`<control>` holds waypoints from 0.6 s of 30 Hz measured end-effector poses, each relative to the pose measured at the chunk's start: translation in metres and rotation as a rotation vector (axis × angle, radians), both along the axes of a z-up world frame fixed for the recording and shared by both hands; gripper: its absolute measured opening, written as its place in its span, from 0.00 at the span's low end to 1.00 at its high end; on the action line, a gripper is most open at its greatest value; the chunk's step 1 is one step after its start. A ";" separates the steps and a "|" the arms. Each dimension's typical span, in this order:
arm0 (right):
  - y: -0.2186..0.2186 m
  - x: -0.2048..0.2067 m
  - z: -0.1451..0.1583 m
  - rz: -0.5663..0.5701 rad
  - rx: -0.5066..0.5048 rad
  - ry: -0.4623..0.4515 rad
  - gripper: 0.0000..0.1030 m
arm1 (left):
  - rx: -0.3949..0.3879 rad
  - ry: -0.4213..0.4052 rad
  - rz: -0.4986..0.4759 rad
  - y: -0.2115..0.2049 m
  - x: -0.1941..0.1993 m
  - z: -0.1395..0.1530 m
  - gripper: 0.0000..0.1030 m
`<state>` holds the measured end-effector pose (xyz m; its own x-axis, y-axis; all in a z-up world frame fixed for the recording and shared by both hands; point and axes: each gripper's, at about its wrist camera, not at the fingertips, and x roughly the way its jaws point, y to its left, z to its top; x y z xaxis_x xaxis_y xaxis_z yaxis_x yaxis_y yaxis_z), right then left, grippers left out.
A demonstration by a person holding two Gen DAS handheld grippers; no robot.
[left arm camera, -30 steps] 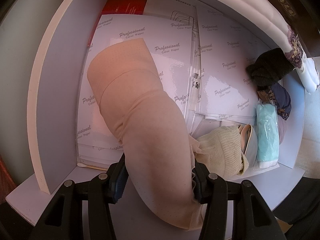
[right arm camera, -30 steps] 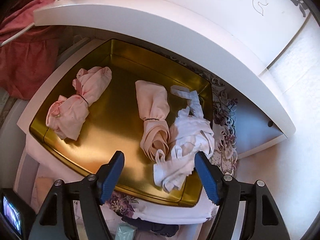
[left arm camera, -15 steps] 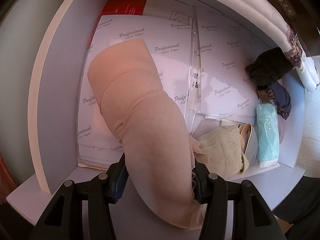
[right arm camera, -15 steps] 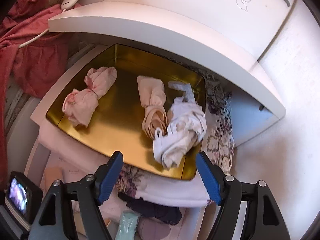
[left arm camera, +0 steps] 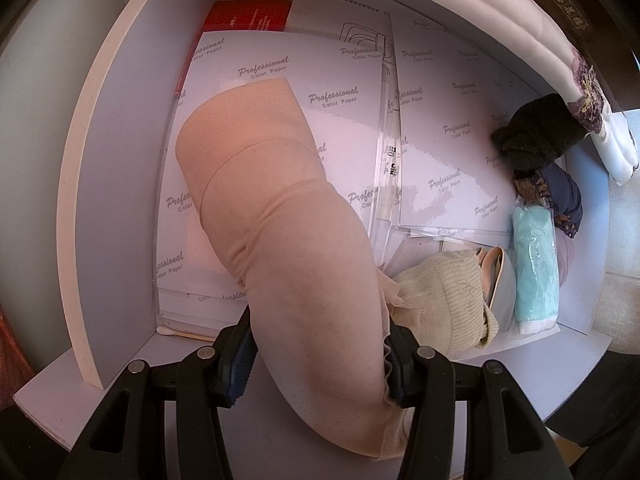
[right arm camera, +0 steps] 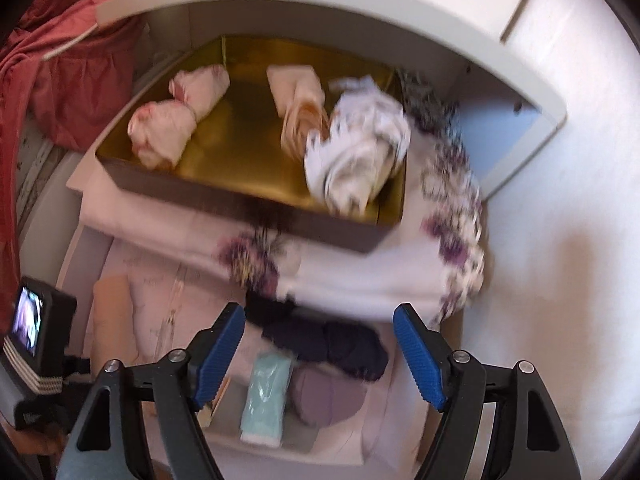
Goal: Organize soft objects
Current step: 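Move the right gripper back into the drawer to the blue plastic-wrapped packet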
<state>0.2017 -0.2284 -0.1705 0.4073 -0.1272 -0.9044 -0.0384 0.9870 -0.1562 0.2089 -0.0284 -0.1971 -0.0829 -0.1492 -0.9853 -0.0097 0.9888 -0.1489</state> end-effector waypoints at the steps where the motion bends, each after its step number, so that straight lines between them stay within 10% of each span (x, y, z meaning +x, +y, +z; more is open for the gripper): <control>1: 0.001 -0.002 -0.003 -0.004 0.004 0.011 0.75 | 0.000 0.000 0.000 0.000 0.000 0.000 0.52; 18: -0.016 -0.034 -0.089 -0.180 0.089 0.297 0.80 | -0.005 0.001 0.006 0.002 0.002 0.000 0.52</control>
